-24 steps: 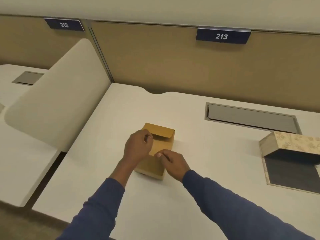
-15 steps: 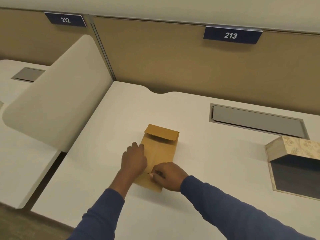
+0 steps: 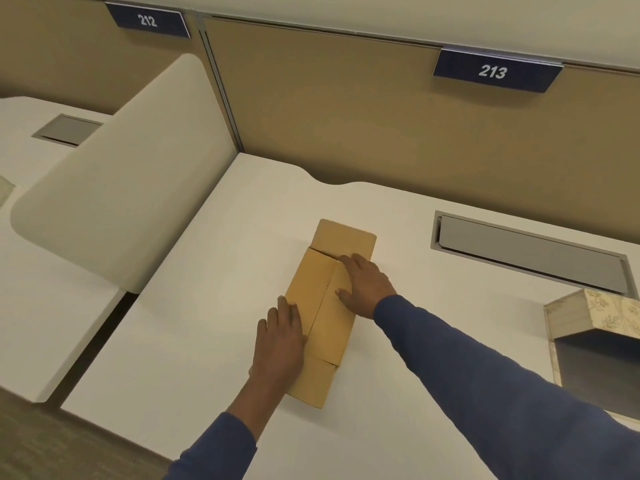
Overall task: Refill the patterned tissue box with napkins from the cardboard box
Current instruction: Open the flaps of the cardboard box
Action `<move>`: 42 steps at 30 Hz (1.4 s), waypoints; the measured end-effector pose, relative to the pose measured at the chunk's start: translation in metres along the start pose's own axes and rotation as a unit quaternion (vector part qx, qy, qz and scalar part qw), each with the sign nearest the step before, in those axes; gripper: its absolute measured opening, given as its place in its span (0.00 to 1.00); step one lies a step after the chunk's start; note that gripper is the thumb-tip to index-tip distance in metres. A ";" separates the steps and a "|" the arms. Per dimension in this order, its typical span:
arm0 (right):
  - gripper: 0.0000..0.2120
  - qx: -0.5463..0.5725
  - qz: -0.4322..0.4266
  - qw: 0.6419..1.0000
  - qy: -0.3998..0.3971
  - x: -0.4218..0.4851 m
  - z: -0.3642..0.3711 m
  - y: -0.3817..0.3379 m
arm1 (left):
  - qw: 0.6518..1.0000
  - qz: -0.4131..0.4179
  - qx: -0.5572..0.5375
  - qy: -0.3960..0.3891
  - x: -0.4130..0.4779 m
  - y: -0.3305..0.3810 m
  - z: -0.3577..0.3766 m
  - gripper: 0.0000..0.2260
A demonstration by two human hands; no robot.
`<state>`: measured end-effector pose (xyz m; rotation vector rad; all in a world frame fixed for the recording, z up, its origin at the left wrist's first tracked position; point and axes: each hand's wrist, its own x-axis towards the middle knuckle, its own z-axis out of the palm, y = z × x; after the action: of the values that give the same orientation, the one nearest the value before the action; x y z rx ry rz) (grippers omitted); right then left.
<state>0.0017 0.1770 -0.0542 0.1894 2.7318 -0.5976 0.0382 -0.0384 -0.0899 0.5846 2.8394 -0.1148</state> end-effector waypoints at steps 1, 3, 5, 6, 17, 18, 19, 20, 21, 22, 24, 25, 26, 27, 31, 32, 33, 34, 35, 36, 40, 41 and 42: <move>0.36 -0.010 0.009 1.000 -0.011 0.003 0.002 -0.001 | 1.000 -0.001 0.000 -0.005 0.002 0.002 -0.005 0.30; 0.37 -0.027 0.016 0.999 -0.020 0.007 0.004 -0.004 | 1.000 -0.011 0.008 -0.012 0.006 0.006 -0.010 0.33; 0.38 -0.043 0.018 0.998 -0.029 0.010 0.005 -0.010 | 0.999 -0.027 0.017 -0.030 0.010 0.011 -0.016 0.37; 0.38 -0.054 0.020 0.998 -0.037 0.012 0.005 -0.012 | 0.998 -0.034 0.021 -0.039 0.011 0.014 -0.017 0.39; 0.21 0.072 -0.010 0.992 0.102 0.008 0.003 -0.020 | 0.938 -0.094 -0.330 0.039 0.003 0.009 -0.041 0.10; 0.20 0.061 -0.026 0.989 0.135 0.006 0.005 -0.022 | 0.921 -0.106 -0.367 0.070 0.000 0.004 -0.044 0.07; 0.20 0.040 -0.048 0.986 0.152 0.004 0.008 -0.023 | 0.908 -0.120 -0.391 0.094 -0.001 -0.002 -0.047 0.06; 0.21 0.009 -0.078 0.987 0.143 0.003 0.012 -0.025 | 0.899 -0.130 -0.401 0.114 -0.001 -0.008 -0.050 0.07; 0.22 -0.033 -0.112 0.987 0.108 0.002 0.016 -0.028 | 0.894 -0.135 -0.407 0.129 -0.001 -0.014 -0.053 0.08; 0.24 -0.085 -0.144 0.984 0.056 0.000 0.021 -0.031 | 0.891 -0.141 -0.409 0.139 0.000 -0.020 -0.054 0.09; 0.25 -0.183 -0.184 0.965 -0.038 -0.004 0.027 -0.035 | 0.888 -0.157 -0.407 0.145 0.002 -0.029 -0.055 0.09; 0.25 -0.210 -0.195 0.956 -0.059 -0.006 0.028 -0.036 | 0.887 -0.164 -0.406 0.145 0.003 -0.033 -0.055 0.09; 0.24 -0.221 -0.201 0.952 -0.063 -0.009 0.026 -0.036 | 0.887 -0.172 -0.404 0.144 0.003 -0.036 -0.054 0.09; 0.24 -0.226 -0.206 0.950 -0.054 -0.012 0.023 -0.037 | 0.885 -0.180 -0.404 0.143 0.004 -0.038 -0.054 0.10; 0.26 -0.217 -0.218 0.950 0.046 -0.024 -0.003 -0.034 | 0.874 -0.211 -0.418 0.132 0.008 -0.047 -0.048 0.14; 0.27 -0.217 -0.205 0.953 0.054 -0.028 -0.011 -0.031 | 0.871 -0.216 -0.421 0.133 0.010 -0.048 -0.046 0.15; 0.28 -0.223 -0.186 0.955 0.050 -0.033 -0.019 -0.027 | 0.872 -0.212 -0.418 0.138 0.010 -0.050 -0.045 0.18; 0.28 -0.234 -0.166 0.957 0.037 -0.039 -0.025 -0.021 | 0.881 -0.198 -0.406 0.141 0.011 -0.051 -0.043 0.22; 0.27 -0.245 -0.149 0.958 0.022 -0.044 -0.030 -0.016 | 0.901 -0.172 -0.371 0.144 0.011 -0.053 -0.041 0.26; 0.26 -0.253 -0.136 0.958 0.006 -0.049 -0.031 -0.010 | 0.929 -0.137 -0.312 0.145 0.011 -0.056 -0.039 0.31; 0.28 -0.217 -0.099 0.970 -0.055 -0.064 -0.018 0.010 | 0.986 0.039 -0.100 0.126 0.010 -0.069 -0.036 0.31; 0.30 -0.199 -0.088 0.974 -0.066 -0.066 -0.013 0.013 | 0.991 0.058 -0.081 0.093 0.009 -0.071 -0.036 0.35; 0.33 -0.182 -0.078 0.977 -0.074 -0.068 -0.007 0.015 | 0.995 0.068 -0.063 0.049 0.008 -0.073 -0.035 0.44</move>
<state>0.0663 0.1895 -0.0294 -0.1542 2.6655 -0.1352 -0.0053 -0.0976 -0.0556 0.7726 2.8625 0.1190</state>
